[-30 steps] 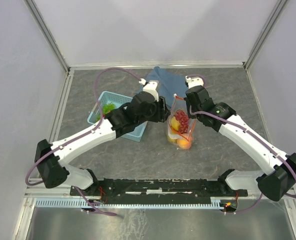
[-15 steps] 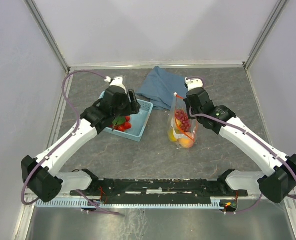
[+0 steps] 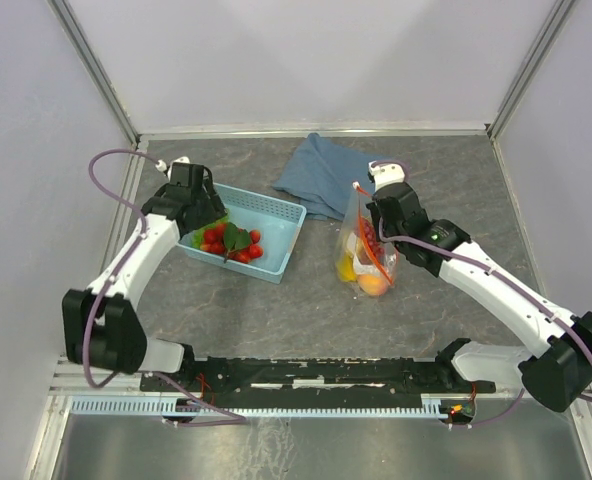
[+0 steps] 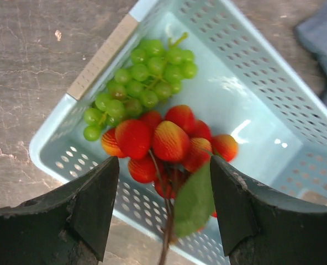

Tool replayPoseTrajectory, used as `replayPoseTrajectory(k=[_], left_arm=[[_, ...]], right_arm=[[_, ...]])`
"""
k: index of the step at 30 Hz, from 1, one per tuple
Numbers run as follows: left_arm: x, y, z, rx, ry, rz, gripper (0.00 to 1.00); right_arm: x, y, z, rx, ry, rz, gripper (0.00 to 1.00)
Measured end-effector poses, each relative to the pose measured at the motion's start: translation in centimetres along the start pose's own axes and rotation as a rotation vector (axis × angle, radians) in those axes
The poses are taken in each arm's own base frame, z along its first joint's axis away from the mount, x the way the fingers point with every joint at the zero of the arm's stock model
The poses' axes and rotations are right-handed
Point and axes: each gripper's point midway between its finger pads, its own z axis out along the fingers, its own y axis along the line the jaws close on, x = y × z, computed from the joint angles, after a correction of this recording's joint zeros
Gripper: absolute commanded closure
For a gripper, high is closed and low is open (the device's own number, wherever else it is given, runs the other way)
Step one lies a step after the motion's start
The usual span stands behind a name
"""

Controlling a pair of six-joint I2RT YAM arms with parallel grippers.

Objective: Place the food in the zip-top bag and seal the zipper
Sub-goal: Move the fake fruit to the bin.

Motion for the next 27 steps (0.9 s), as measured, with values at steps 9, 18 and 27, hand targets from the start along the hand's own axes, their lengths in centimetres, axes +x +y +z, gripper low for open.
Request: replayPoseTrajectory(k=[9,18,27], left_arm=[[3.7,2.2,6.2,-0.072,0.215,0.027,0.29],[5.2,-0.4,5.9,0.070,0.295,0.027,0.29],[2.8,-1.3,4.9,0.075,0.270,0.121,0.27]], right_arm=[[0.6,0.0,0.4,-0.002,-0.007,-0.004,0.98],[0.5,0.1,0.5,-0.003,-0.016,-0.003,0.98],[0.5,0.1,0.5,-0.003,-0.016,-0.003,0.98]])
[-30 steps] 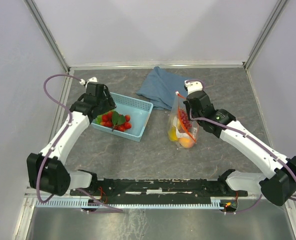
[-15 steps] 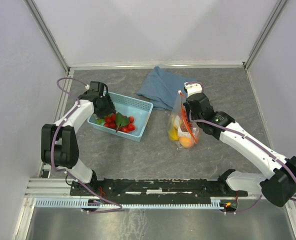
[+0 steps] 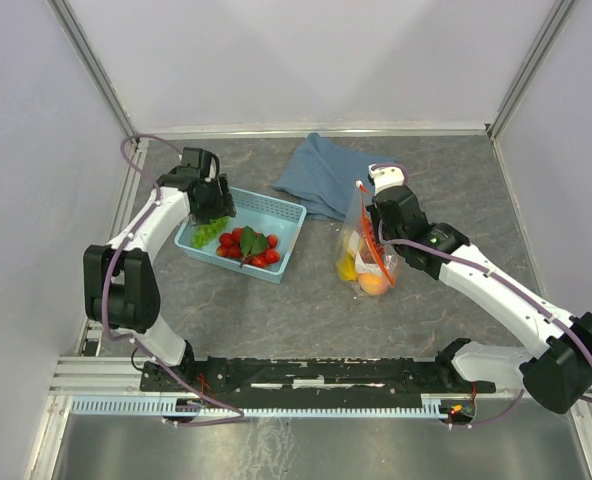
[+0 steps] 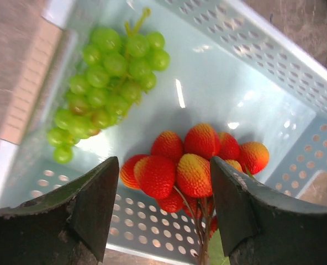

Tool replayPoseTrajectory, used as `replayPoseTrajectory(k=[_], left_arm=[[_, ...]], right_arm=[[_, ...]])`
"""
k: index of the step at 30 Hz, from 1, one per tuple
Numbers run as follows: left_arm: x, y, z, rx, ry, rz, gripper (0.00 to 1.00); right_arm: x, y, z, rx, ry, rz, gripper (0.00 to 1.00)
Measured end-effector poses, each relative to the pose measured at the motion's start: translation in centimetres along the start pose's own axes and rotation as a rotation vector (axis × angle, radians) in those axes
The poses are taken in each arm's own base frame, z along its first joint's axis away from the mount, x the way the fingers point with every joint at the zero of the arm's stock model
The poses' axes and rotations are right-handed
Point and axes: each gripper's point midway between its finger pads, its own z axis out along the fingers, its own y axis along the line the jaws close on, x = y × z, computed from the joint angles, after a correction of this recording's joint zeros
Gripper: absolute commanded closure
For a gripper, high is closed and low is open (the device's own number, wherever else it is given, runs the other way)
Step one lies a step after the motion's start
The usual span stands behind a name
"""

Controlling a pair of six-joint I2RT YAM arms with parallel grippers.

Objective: Place the food in the zip-top bag and seal the zipper
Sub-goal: Move the fake fruit to the bin, then pick up the fake fruit from the bin.

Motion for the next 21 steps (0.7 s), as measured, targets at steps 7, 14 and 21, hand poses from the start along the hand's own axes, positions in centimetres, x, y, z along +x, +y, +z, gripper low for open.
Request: replayPoseTrajectory(k=[7,14,21], left_arm=[[-3.2,1.6,0.6,-0.123,-0.016,0.133,0.26],[-1.4,3.1,3.8,-0.171,0.123,0.219,0.25],[0.2,4.6,6.0,-0.219,0.210,0.257,0.25]], right_arm=[[0.1,0.0,0.0,-0.001,0.001,0.000,0.98],[0.3,0.0,0.1,-0.002,0.000,0.000,0.98],[0.3,0.1,0.2,-0.003,-0.001,0.001,0.98]])
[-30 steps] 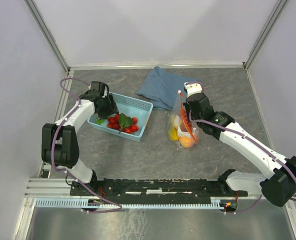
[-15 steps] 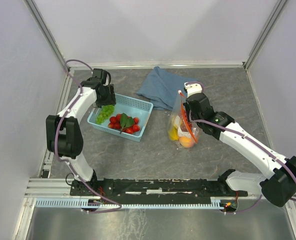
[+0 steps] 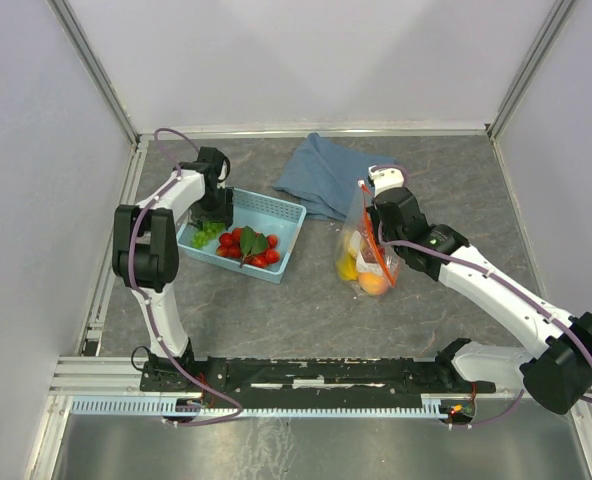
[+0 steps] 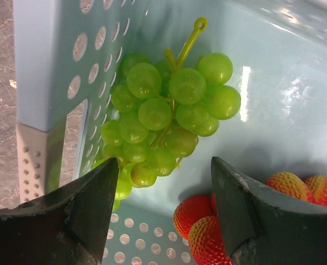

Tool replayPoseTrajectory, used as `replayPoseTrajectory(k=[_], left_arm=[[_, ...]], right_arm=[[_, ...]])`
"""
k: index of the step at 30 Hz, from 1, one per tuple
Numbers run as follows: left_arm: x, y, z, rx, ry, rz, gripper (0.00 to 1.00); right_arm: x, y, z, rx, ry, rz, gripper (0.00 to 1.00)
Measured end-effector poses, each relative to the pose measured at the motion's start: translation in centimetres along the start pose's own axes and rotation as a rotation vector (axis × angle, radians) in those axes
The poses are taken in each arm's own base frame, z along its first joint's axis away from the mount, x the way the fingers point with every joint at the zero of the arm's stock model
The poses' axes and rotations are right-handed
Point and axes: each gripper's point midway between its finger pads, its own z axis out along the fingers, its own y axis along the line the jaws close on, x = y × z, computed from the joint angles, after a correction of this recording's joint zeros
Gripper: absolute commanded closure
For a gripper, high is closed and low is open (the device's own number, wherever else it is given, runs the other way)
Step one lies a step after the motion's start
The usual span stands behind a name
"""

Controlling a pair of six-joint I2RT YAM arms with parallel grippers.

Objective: Place the food in the zip-top bag and seal the zipper
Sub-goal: Pick up the fake fruit from the bin.

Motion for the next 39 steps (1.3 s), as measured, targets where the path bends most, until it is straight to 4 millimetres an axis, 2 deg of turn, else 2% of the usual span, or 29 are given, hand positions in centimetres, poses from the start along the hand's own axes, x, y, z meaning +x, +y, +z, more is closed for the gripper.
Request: replayPoseTrajectory(k=[11,21,30,34,38,39], left_arm=[[0.3,0.3,1.4,-0.004,0.032,0.005,0.29],[-0.8,0.8,0.0,-0.001,-0.019,0.038,0.23],[-1.9,1.2,-0.1,-0.021,-0.054,0.122,0.19],[-2.1,1.0,0.8,-0.018,-0.041,0.140,0.19],[-1.4,0.5,2.7,-0.006,0.008,0.160,0.20],[-1.4,0.5,2.7,0.000,0.010,0.163,0.20]], right_arm=[[0.2,0.3,0.1,-0.013,0.002,0.001,0.98],[0.3,0.6,0.0,-0.034,0.002,0.005,0.99],[0.4,0.7,0.0,-0.042,0.001,0.006,0.98],[0.4,0.7,0.0,-0.043,0.002,0.006,0.98],[0.4,0.7,0.0,-0.043,0.002,0.006,0.98],[0.4,0.7,0.0,-0.043,0.002,0.005,0.98]])
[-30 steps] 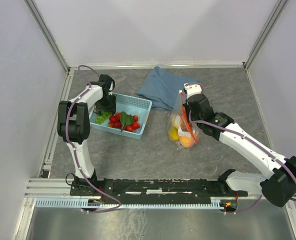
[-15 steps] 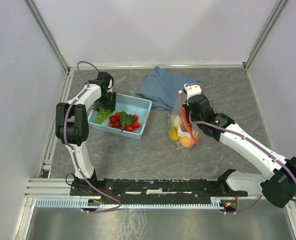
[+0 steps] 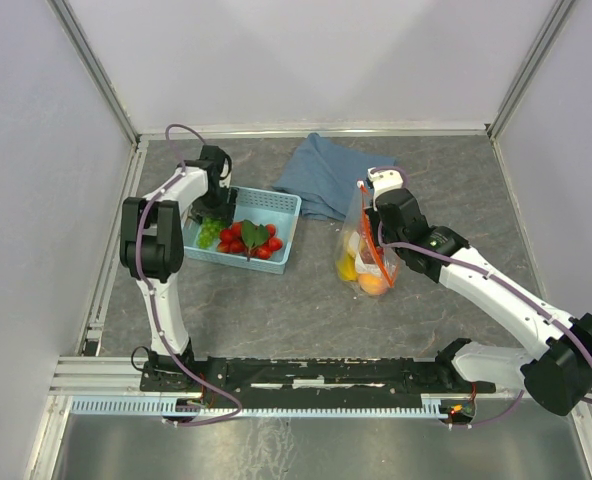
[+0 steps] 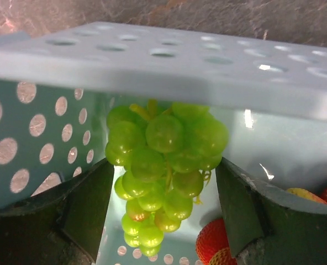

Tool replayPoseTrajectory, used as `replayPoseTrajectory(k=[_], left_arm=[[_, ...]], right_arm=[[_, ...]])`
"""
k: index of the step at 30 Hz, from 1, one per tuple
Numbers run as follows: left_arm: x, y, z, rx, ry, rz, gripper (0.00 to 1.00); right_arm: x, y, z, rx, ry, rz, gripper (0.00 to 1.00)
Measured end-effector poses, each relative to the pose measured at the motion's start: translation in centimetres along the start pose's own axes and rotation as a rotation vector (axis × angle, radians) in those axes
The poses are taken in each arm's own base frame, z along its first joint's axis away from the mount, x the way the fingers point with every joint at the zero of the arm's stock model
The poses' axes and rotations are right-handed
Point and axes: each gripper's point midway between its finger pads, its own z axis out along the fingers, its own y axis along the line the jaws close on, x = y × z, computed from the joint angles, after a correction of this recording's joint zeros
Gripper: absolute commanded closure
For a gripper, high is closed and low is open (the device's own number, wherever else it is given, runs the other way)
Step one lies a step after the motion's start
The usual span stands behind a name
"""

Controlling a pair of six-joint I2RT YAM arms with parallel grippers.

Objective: Place the food in the zip-top bag and seal the zipper
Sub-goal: Pick up the fake fruit from the bin.

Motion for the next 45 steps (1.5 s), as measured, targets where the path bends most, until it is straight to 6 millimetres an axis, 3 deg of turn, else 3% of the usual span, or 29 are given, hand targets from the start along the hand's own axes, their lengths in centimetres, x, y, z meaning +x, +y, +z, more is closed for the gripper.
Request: replayPoseTrajectory(k=[6,13,23,29,33,37,45], left_arm=[[-0.4,-0.4,0.3,0.046,0.003,-0.009,0.32],[-0.1,-1.1,0.3,0.101,0.019,-0.014,0.66],[-0.4,-0.9,-0.7,0.097,-0.001,-0.018,0.85],[-2.2,-0.2,-5.4,0.093,-0.124,-0.055,0.87],[-3.5,0.3,-9.0,0.094,-0.224,-0.088,0.87],[-4.0,0.3,-11.4,0.107,-0.281,-0.119,0.87],[-3.5,-2.0,-16.7,0.266,-0.401,-0.167,0.87]], right_arm=[[-0.1,0.0,0.0,-0.002,-0.003,0.001,0.98],[-0.2,0.0,0.0,-0.003,-0.007,0.003,0.98],[-0.3,-0.1,-0.4,-0.004,-0.014,0.006,0.99],[-0.1,-0.3,-0.9,0.001,0.006,-0.001,0.98],[-0.7,-0.9,-1.7,0.025,0.006,-0.003,0.98],[-1.7,-2.0,-2.8,0.067,-0.008,-0.001,0.98],[-3.1,-4.5,-4.8,0.182,-0.008,-0.014,0.98]])
